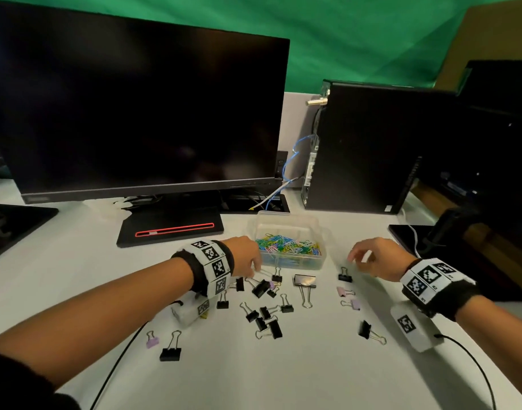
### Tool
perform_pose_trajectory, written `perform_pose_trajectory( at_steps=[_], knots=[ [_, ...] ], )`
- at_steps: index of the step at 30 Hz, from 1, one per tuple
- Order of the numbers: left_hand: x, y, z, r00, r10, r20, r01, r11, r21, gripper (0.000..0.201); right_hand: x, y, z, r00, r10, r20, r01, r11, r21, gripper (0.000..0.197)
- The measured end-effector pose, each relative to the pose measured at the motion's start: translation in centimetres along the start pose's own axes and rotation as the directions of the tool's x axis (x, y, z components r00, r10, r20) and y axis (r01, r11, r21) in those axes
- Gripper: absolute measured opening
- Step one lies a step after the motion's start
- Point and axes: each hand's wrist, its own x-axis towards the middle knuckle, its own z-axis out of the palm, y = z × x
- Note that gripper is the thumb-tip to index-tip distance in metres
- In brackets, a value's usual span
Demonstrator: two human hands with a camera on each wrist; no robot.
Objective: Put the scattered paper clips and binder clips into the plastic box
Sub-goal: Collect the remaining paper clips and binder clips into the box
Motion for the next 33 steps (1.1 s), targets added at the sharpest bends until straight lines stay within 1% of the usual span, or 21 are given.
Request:
perform_pose_trajectory(
  at_steps=[2,4,5,6,9,13,14,15,16,18,19,21,22,25,28,31,33],
  knots=[
    [0.3,0.1,0.0,1.0,0.003,0.013,-0.003,1.0,0.004,0.023,-0.5,0.1,0.4,0.993,0.043,0.107,-0.033,0.995,-0.089,0.015],
    [0.4,0.2,0.0,0.999,0.003,0.032,-0.004,1.0,0.011,0.019,-0.9,-0.2,1.1,0.979,0.083,0.188,-0.059,0.99,-0.129,0.028],
    [0.4,0.2,0.0,0.999,0.001,0.043,-0.002,1.0,0.018,0.017,-1.1,-0.5,1.5,0.976,0.08,0.203,-0.056,0.991,-0.123,0.032],
    [0.4,0.3,0.1,0.999,0.0,0.051,-0.001,1.0,0.024,0.018,-1.2,-1.0,1.9,0.977,0.06,0.206,-0.038,0.993,-0.111,0.031],
    [0.6,0.1,0.4,0.997,-0.014,0.074,0.013,1.0,0.026,0.02,-1.3,-2.3,2.8,0.971,-0.018,0.237,0.031,0.998,-0.051,0.021],
    [0.6,-0.3,0.9,0.995,-0.039,0.088,0.037,0.999,0.023,0.015,-1.5,-4.4,3.2,0.934,-0.11,0.339,0.087,0.993,0.084,0.017],
    [0.6,-0.4,1.0,0.996,-0.04,0.083,0.039,0.999,0.015,0.016,-1.3,-4.9,3.2,0.931,-0.134,0.34,0.115,0.991,0.075,0.016],
    [0.7,-0.5,1.1,0.996,-0.042,0.078,0.042,0.999,0.004,0.017,-1.1,-5.4,3.2,0.938,-0.154,0.31,0.142,0.988,0.062,0.016],
    [0.6,-0.6,1.1,0.996,-0.044,0.075,0.044,0.999,-0.003,0.016,-0.9,-6.0,3.2,0.953,-0.171,0.252,0.164,0.985,0.052,0.019],
    [0.3,-0.5,1.0,0.997,-0.048,0.054,0.049,0.999,-0.014,0.009,-0.4,-6.9,3.1,0.969,-0.2,0.143,0.197,0.98,0.035,0.027],
    [0.2,-0.5,0.8,0.998,-0.052,0.036,0.053,0.998,-0.031,0.006,-0.3,-7.3,3.1,0.968,-0.216,0.128,0.217,0.976,0.009,0.033],
    [-0.1,-0.5,0.2,0.998,-0.059,-0.009,0.058,0.995,-0.078,0.006,-0.1,-7.8,3.5,0.958,-0.234,0.167,0.244,0.969,-0.04,0.045],
    [-0.2,-0.4,-0.3,0.997,-0.062,-0.038,0.058,0.993,-0.107,0.007,0.0,-8.0,3.8,0.952,-0.241,0.187,0.255,0.966,-0.051,0.047],
    [-0.1,-0.1,-1.7,0.984,-0.084,-0.157,0.05,0.977,-0.209,0.016,0.0,-8.0,4.5,0.94,-0.269,0.208,0.276,0.961,-0.002,0.044],
    [0.6,0.4,-2.5,0.96,-0.112,-0.258,0.039,0.962,-0.271,0.022,-0.2,-8.3,3.9,0.94,-0.249,0.234,0.238,0.968,0.073,0.044],
    [1.7,0.7,-2.8,0.935,-0.166,-0.313,0.054,0.94,-0.336,0.02,-0.3,-7.9,2.7,0.95,-0.212,0.232,0.2,0.977,0.075,0.044],
    [2.4,0.8,-3.0,0.941,-0.188,-0.283,0.078,0.93,-0.359,0.023,-0.5,-7.4,1.9,0.951,-0.172,0.258,0.166,0.985,0.047,0.041]
  ],
)
